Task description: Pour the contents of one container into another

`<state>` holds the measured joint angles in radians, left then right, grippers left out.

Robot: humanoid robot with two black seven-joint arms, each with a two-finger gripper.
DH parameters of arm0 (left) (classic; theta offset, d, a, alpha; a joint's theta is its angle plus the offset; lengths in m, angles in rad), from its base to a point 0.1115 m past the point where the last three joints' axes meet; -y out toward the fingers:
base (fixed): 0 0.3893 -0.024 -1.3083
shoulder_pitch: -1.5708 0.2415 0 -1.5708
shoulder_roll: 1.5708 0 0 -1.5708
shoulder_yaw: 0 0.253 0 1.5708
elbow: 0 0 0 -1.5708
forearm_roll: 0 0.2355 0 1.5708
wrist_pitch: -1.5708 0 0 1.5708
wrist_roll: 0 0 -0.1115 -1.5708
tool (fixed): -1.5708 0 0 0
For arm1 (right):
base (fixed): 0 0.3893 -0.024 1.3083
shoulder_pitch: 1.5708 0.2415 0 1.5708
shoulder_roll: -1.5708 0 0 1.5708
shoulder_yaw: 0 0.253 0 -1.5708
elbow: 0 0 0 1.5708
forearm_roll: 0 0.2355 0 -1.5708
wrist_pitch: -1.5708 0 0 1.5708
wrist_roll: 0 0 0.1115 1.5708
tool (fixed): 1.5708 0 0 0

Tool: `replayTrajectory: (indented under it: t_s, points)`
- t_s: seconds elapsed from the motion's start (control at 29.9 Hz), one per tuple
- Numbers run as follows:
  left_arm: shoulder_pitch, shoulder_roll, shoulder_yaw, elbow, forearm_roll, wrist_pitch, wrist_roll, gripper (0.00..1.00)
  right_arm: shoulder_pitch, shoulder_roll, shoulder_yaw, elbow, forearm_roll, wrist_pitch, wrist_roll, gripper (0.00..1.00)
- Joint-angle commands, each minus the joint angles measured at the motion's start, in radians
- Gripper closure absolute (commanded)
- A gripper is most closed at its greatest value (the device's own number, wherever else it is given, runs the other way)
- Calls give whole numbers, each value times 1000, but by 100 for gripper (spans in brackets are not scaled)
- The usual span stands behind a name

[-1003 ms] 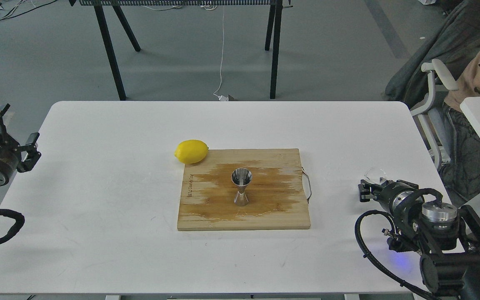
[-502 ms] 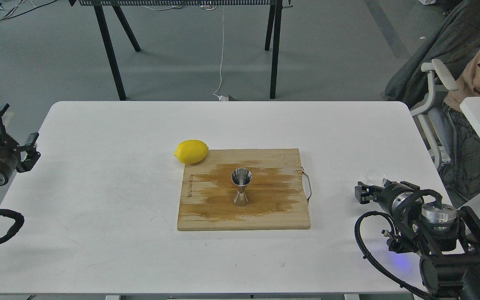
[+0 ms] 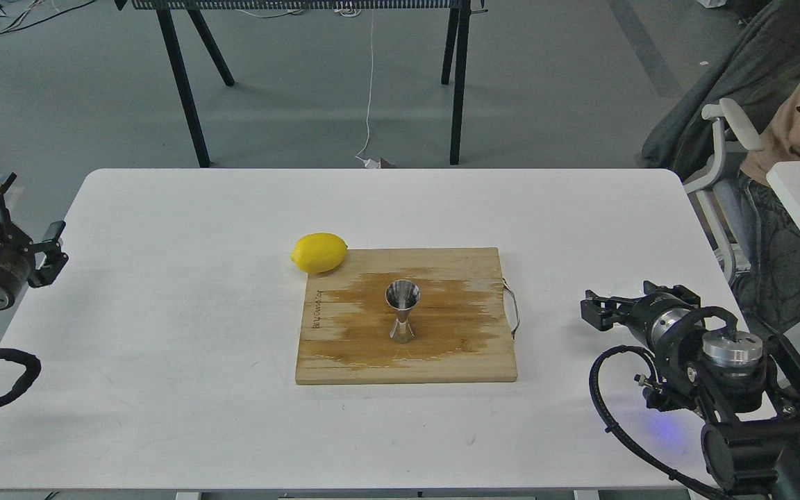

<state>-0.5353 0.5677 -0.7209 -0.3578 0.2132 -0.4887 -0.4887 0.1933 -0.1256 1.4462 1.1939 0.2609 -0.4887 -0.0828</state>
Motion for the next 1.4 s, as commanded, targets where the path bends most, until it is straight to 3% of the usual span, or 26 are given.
replayTrajectory:
  t_s: [0.0, 0.23, 0.27, 0.5, 0.67, 0.84, 1.37]
  points:
    - [0, 0, 0, 0, 2, 0, 0, 1, 0, -12, 5, 36, 0, 0, 0, 2]
    - [0, -11, 1, 23, 2, 0, 0, 1, 17, -94, -23, 147, -25, 0, -2, 1]
    - [0, -15, 1, 29, 2, 0, 0, 1, 21, -110, -32, 153, -32, 45, -2, 1]
    - [-12, -14, 9, 36, 0, 0, 0, 1, 46, -209, -69, 93, -55, 534, -37, 1]
    - [-25, -9, 8, 34, -3, 0, 0, 1, 55, -203, -69, -78, -68, 965, -35, 1]
    - [-23, -15, 9, 34, -3, 0, 0, 1, 71, -184, -79, -226, -68, 977, -35, 1]
    - [-18, -55, 9, 34, -8, 0, 0, 1, 67, -178, -69, -231, -66, 977, -15, 1]
